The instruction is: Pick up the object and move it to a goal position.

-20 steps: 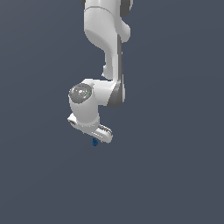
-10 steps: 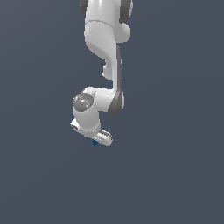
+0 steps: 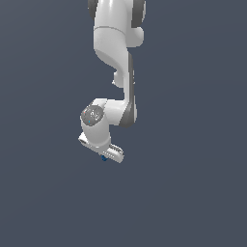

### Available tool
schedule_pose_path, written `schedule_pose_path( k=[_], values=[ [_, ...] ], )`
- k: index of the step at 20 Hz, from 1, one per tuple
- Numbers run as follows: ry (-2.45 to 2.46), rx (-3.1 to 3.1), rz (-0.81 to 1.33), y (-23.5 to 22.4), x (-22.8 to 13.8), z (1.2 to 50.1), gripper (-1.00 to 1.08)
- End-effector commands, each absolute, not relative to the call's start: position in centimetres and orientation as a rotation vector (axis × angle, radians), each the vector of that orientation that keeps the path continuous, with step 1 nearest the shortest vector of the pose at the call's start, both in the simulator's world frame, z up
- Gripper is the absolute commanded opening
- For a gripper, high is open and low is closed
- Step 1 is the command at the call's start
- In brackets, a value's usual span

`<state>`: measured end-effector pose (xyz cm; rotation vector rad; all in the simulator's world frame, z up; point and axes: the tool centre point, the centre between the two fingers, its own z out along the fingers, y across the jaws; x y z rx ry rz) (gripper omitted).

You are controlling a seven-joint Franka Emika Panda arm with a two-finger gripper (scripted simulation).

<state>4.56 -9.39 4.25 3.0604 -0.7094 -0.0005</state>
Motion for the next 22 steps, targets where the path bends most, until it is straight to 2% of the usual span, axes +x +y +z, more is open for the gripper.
schedule_pose_path(
  k=[1,12,22],
  values=[
    [-0.709,3.06,0.0,-9.4,4.6,4.3,-1.0],
    [-0.709,3.06,0.0,-9.5,4.2,4.9,-1.0],
    [-0.71,3.061,0.0,-9.9,1.7,9.2,-1.0]
  ],
)
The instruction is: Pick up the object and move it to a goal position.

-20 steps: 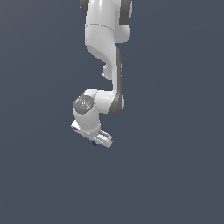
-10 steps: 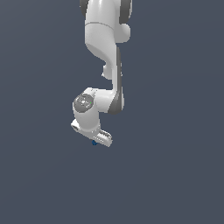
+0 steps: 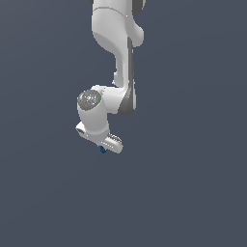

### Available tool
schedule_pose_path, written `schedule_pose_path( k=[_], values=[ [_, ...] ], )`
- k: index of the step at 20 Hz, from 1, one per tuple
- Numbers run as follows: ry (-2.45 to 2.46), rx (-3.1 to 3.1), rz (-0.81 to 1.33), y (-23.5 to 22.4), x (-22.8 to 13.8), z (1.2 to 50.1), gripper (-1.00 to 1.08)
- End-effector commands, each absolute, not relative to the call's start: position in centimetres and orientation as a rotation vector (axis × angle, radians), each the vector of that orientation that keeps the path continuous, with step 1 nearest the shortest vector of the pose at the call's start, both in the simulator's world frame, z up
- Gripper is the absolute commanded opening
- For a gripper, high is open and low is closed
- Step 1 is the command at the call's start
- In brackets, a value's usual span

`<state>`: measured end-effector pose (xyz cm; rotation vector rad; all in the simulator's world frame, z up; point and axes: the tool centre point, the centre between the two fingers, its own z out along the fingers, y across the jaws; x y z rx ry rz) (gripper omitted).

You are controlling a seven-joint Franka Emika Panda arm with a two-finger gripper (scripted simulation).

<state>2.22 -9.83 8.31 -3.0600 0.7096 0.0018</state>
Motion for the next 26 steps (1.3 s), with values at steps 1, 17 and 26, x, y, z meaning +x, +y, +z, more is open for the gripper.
schedule_pose_path(
  k=[1,17,26],
  values=[
    [0.71,-3.06,0.0,-10.0,1.4,9.9,-1.0],
    [0.71,-3.059,0.0,-11.4,-5.9,23.1,-1.0],
    [0.711,-3.059,0.0,-12.2,-9.1,29.6,-1.0]
  ],
)
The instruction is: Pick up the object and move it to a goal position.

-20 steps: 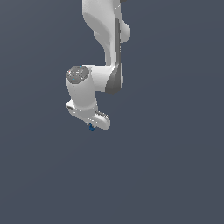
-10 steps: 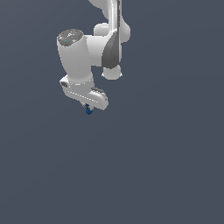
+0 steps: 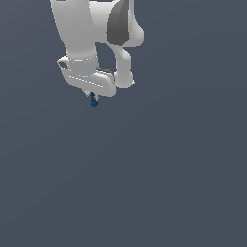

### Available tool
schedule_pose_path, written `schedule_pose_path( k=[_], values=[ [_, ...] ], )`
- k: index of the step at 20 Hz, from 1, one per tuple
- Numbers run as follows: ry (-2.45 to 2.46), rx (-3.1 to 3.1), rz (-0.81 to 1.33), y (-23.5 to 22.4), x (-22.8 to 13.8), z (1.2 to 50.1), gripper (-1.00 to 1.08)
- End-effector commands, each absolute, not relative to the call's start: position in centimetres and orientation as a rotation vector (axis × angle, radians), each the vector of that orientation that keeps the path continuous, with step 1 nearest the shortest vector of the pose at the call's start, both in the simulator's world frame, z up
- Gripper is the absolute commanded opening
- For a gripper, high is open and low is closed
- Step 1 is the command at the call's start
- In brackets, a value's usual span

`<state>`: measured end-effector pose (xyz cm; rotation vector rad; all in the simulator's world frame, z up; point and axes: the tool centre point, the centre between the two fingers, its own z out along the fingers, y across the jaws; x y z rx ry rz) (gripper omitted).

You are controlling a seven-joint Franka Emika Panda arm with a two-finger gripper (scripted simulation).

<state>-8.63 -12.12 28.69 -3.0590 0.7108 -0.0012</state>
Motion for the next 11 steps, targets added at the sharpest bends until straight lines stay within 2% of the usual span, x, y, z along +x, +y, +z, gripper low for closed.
schedule_pose_path(
  k=[1,11],
  values=[
    [0.711,-3.059,0.0,-12.3,-9.4,30.1,-1.0],
    [0.711,-3.06,0.0,-12.6,-10.5,32.7,-1.0]
  ],
)
